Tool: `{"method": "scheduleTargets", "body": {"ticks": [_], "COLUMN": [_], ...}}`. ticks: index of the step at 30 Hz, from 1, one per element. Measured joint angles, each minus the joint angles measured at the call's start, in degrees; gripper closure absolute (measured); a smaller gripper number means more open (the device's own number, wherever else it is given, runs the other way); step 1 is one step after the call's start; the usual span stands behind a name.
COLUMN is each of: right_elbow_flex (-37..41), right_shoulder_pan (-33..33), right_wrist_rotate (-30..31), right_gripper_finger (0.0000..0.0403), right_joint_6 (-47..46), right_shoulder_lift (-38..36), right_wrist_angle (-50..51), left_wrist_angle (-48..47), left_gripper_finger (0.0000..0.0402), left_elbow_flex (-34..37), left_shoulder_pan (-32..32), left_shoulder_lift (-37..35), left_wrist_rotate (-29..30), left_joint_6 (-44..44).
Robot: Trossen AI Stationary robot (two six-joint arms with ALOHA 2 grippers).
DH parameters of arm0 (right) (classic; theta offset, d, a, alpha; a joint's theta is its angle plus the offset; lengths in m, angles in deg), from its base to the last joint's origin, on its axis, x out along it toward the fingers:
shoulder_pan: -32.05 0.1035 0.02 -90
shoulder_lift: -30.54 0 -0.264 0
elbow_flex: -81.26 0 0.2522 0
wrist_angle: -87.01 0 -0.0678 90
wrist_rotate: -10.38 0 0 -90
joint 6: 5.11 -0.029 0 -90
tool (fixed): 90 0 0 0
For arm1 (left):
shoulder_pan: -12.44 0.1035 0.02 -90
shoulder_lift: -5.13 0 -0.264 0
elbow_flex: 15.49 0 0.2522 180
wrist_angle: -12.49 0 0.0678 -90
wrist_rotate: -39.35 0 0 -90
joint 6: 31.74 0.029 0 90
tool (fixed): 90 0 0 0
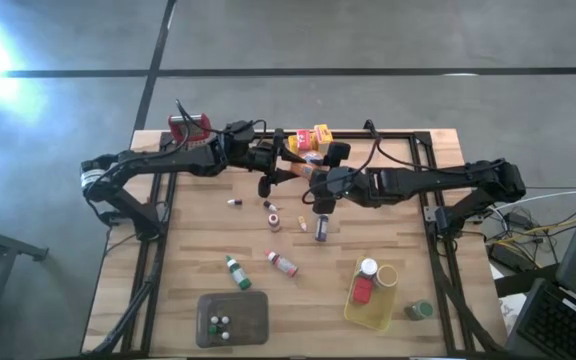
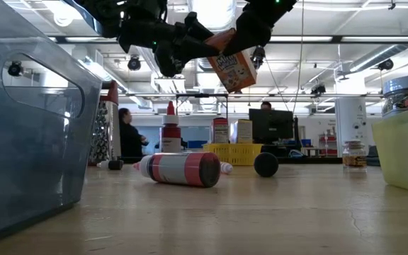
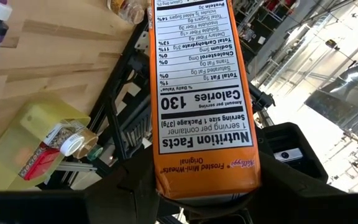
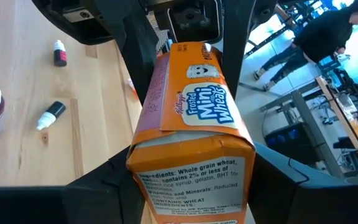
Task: Pick & Place Kitchen Items
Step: Put the orange cereal box into the top yellow bin
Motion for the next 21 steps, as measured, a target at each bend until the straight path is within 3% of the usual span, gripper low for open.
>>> {"method": "scheduleTargets", "body": {"ticks": [21], "right_elbow_flex": [0.0], "right_shoulder_pan": [0.0], "right_wrist_rotate": [0.2], "right_gripper_finger": [0.0209], "right_joint_6": [-0.1], "right_shoulder_lift": [-0.1], "right_wrist_angle": [-0.1], "left_wrist_angle": [0.0], "left_gripper_finger": [0.0209], "left_elbow_flex": [0.0], "left_shoulder_pan": [0.0], "left_shoulder_lift": [0.0], "left_wrist_rotate": [2.4], "left_joint_6": [-0.1]}}
